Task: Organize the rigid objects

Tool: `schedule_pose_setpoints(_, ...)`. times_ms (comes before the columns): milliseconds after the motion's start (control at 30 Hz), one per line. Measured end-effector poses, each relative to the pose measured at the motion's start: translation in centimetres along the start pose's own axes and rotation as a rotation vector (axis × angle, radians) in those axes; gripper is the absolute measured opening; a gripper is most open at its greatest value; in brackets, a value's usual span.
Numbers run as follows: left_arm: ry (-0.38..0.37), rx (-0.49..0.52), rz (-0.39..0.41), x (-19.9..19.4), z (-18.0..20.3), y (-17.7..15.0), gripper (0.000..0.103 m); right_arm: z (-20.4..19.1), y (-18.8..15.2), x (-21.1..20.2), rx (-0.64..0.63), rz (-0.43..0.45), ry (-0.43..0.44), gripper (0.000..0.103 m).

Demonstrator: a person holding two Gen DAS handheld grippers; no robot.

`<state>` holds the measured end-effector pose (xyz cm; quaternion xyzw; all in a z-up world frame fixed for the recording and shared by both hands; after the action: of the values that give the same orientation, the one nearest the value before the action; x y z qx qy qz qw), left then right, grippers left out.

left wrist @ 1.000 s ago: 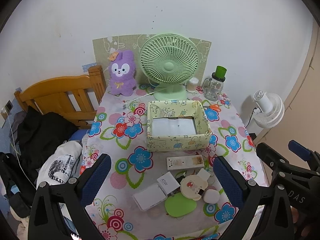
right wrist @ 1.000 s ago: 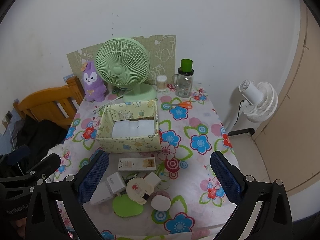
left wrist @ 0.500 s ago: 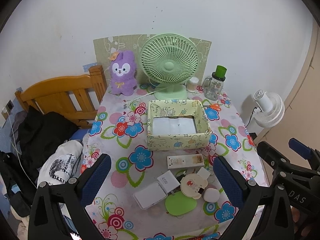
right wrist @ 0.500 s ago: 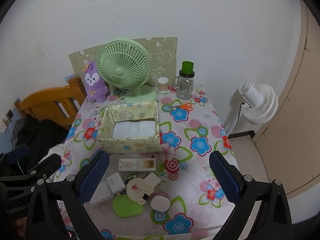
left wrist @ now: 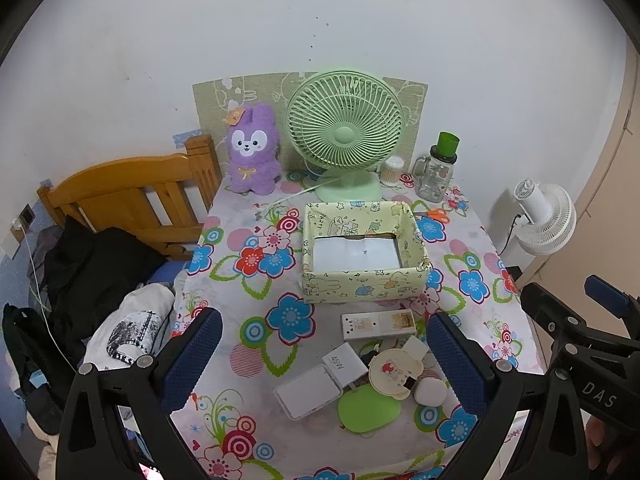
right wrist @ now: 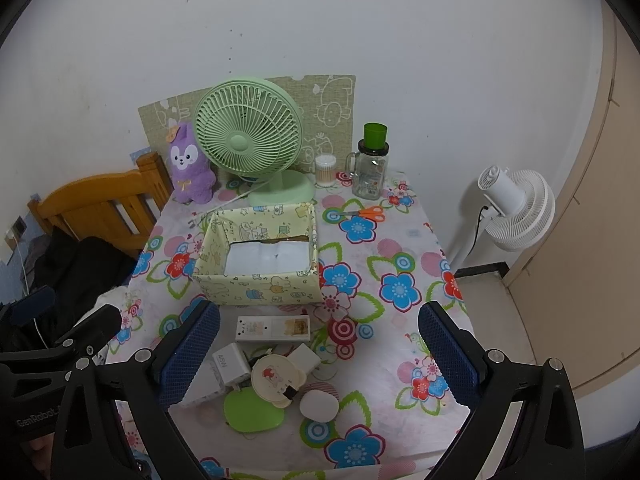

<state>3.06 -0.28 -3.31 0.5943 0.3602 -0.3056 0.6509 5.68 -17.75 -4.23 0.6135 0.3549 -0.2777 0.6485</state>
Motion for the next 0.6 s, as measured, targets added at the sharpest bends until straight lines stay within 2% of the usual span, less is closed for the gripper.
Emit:
schedule_pose_setpoints(467, 0.014, 0.001, -0.006, 0.23, 0.19, -0.27, 0.103, -0.02, -0.09, -0.05, -0.003, 0.0, -0.003, 0.101)
schedule_pose_setpoints(600, -0.006, 0.005, 0.001, 0.19, 0.38, -0.12, 0.103, -0.1, -0.09, -0.08, -0.001, 0.002, 0.0, 0.101)
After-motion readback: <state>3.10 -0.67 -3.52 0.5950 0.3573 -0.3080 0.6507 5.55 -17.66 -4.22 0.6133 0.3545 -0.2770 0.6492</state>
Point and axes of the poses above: each gripper's, at about its wrist camera, not at the fingertips, and x roughly the way its jaws point, z to its right, y to its top, the point moved 6 cm from there along x, roughly the way its jaws point, and after that the axes turned 7 degrees about -z, right-handed, at the moved point
